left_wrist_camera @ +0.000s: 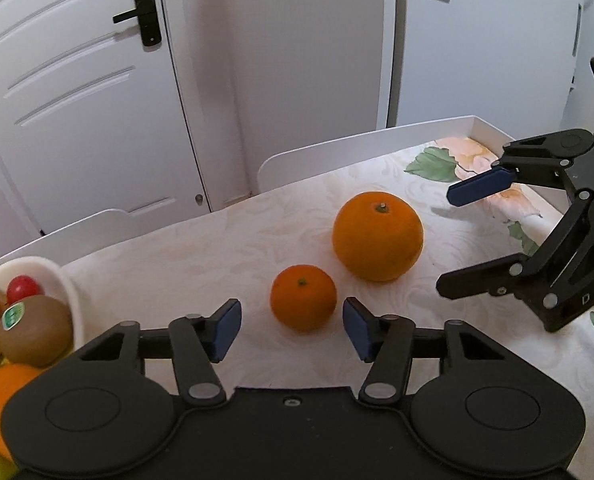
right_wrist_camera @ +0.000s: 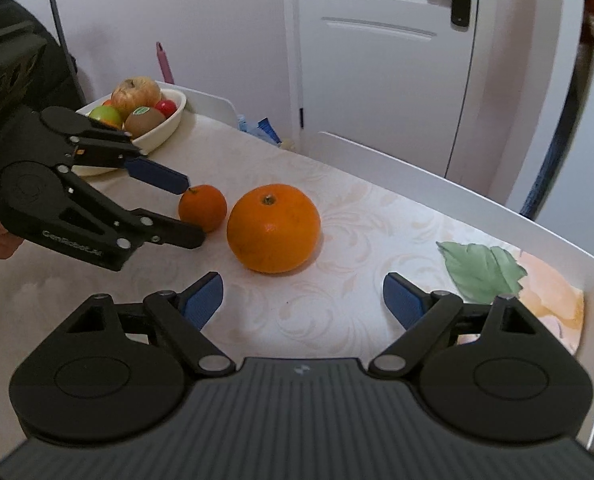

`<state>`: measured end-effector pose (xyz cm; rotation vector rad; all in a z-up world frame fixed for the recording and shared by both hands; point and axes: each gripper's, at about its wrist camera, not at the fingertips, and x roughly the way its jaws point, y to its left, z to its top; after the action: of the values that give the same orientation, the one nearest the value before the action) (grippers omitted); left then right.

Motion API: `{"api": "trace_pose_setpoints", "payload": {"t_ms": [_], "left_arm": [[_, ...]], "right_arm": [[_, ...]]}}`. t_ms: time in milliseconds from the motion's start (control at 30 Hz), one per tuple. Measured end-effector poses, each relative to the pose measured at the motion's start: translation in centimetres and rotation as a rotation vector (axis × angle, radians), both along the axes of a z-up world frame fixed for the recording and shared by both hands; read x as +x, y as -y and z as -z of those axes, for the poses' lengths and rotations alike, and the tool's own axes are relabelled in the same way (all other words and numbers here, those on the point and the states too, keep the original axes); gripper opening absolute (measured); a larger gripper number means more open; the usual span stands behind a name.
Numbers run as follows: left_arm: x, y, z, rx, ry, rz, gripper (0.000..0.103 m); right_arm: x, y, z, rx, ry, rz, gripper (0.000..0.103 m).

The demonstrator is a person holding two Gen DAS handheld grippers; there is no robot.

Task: Organize fruits
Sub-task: 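Grasp the last tangerine with the left tool while the right tool grasps the large orange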

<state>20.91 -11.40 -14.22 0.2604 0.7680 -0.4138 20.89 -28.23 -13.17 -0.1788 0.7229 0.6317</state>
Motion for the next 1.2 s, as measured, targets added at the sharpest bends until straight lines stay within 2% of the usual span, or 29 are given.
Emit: {"api": "trace_pose_setpoints", "payload": {"t_ms": [33, 100, 133, 333, 800, 867, 933, 1200], "left_arm": [[0.1, 0.2, 0.1, 0.001, -0.002, 0.002, 0.056], [0.5, 0.5, 0.2, -0.004, -0.011, 0.004, 0.043], [0.6, 0.6, 0.3, -0.011, -0.013, 0.006, 0.041], [0.2, 0.5, 0.1, 0.013, -0.004, -0.009, 0.040], [-0.6, -0.8, -0.1, 0.022, -0.009, -0.032, 0.040], [-0.8, -0.9, -0.2, 0.023, -0.010, -0.036, 0.040], [-1.0, -1.2, -0.3, 0.021, -0.007, -0.046, 0.040], [-2.7, -2.4, -2.0, -0.009, 0.017, -0.103, 0.040]], "right_arm": [[0.1, -0.1, 0.1, 0.004, -0.004, -0.002, 0.100], [0.2, -0.3, 0.2, 0.010, -0.008, -0.009, 0.099], [0.3, -0.4, 0.3, 0.010, -0.007, -0.014, 0.097], [0.7, -1.2, 0.7, 0.009, -0.015, -0.026, 0.087], [1.4, -3.1, 0.4, 0.013, 0.015, -0.031, 0.083], [1.6, -3.3, 0.3, 0.003, 0.015, -0.011, 0.076], [1.7, -3.5, 0.2, 0.000, 0.006, -0.002, 0.074], [0.9, -4.7, -1.2, 0.004, 0.008, 0.011, 0.072]]}}
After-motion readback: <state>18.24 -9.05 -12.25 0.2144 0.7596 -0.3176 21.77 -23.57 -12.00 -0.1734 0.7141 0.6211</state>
